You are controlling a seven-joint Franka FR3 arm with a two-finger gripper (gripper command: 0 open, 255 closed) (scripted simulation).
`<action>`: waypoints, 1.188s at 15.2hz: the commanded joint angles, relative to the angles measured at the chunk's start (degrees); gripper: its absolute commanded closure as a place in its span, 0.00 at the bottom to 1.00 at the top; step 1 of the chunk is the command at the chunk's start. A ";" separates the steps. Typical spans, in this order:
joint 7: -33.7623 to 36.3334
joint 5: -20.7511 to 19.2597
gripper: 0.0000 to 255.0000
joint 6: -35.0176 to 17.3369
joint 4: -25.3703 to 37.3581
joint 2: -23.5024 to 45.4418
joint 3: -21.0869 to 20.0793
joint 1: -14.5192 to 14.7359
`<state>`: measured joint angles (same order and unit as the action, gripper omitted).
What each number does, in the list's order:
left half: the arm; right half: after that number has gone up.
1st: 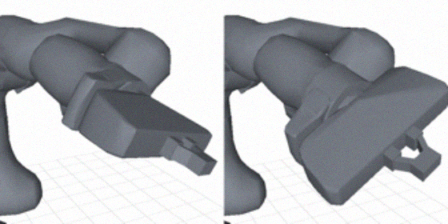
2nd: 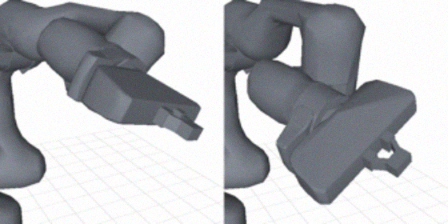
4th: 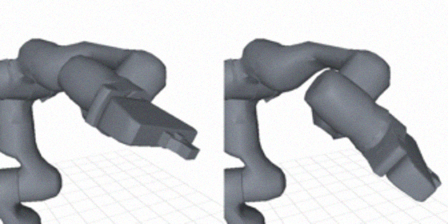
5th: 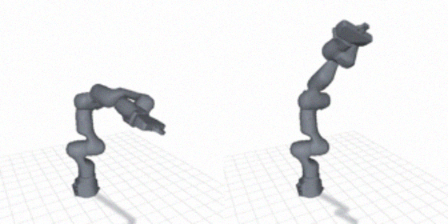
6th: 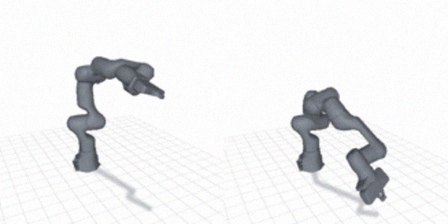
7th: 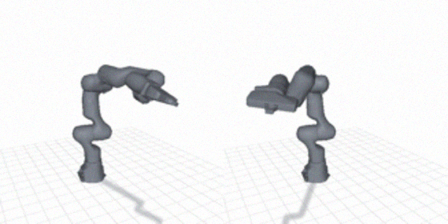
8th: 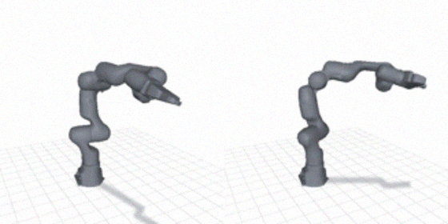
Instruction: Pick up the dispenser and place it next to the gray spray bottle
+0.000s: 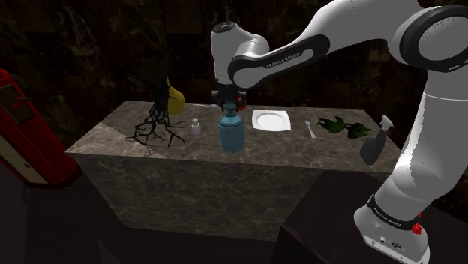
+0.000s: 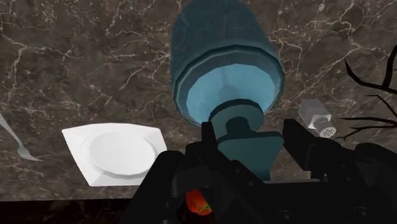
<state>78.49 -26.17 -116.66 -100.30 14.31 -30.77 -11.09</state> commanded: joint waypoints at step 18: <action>-4.70 2.67 1.00 13.18 12.61 -1.54 -0.92 0.69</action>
<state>74.03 -23.53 -104.28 -88.59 12.73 -31.66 -10.48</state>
